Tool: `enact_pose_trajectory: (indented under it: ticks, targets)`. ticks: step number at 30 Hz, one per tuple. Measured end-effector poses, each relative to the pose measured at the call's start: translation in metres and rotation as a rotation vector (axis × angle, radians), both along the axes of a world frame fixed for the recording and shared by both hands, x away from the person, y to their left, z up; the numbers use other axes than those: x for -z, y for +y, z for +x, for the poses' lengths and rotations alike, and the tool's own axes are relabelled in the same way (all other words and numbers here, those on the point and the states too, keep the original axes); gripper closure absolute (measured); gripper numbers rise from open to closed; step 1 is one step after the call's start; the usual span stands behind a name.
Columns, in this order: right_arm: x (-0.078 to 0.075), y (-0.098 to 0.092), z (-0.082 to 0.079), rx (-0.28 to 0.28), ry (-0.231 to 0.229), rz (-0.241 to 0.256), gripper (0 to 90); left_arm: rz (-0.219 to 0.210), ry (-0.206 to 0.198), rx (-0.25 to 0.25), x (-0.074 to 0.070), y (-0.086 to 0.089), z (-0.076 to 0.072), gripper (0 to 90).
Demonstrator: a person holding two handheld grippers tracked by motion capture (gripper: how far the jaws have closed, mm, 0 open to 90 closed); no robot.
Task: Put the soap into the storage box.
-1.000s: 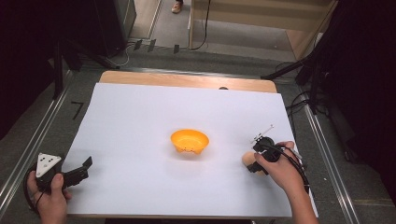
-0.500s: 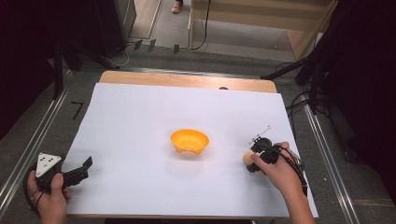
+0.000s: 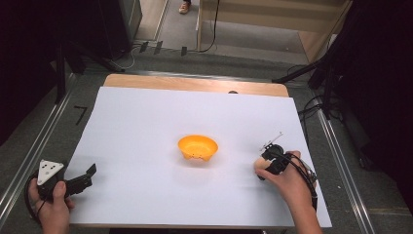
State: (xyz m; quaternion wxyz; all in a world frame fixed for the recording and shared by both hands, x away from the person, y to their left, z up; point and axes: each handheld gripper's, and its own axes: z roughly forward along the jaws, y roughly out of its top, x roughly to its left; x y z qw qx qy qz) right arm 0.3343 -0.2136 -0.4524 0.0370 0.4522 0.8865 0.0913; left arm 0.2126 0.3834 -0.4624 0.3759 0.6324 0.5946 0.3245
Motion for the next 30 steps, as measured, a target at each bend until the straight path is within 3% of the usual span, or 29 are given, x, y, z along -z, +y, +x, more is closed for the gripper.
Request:
enact_pose_trajectory:
  ticks: [9,14,19,20,30]
  targets:
    - [-0.001,-0.003,-0.002,-0.021,-0.016,0.023,33.3,-0.018,-0.003,-0.002,0.000,0.002,-0.001,6.8]
    - [-0.010,-0.003,-0.003,-0.093,-0.036,0.049,33.3,-0.004,-0.002,0.000,0.000,0.001,0.000,6.8]
    - [-0.020,0.000,0.000,-0.147,-0.049,0.050,33.3,-0.005,-0.002,0.000,0.000,0.001,0.000,6.8]
    - [-0.024,0.002,0.002,-0.189,-0.055,0.052,33.2,-0.004,-0.001,0.001,0.000,0.001,0.000,6.8]
    - [-0.042,0.020,0.011,-0.300,-0.078,0.034,33.3,-0.010,-0.003,0.001,0.000,0.001,-0.001,6.8]
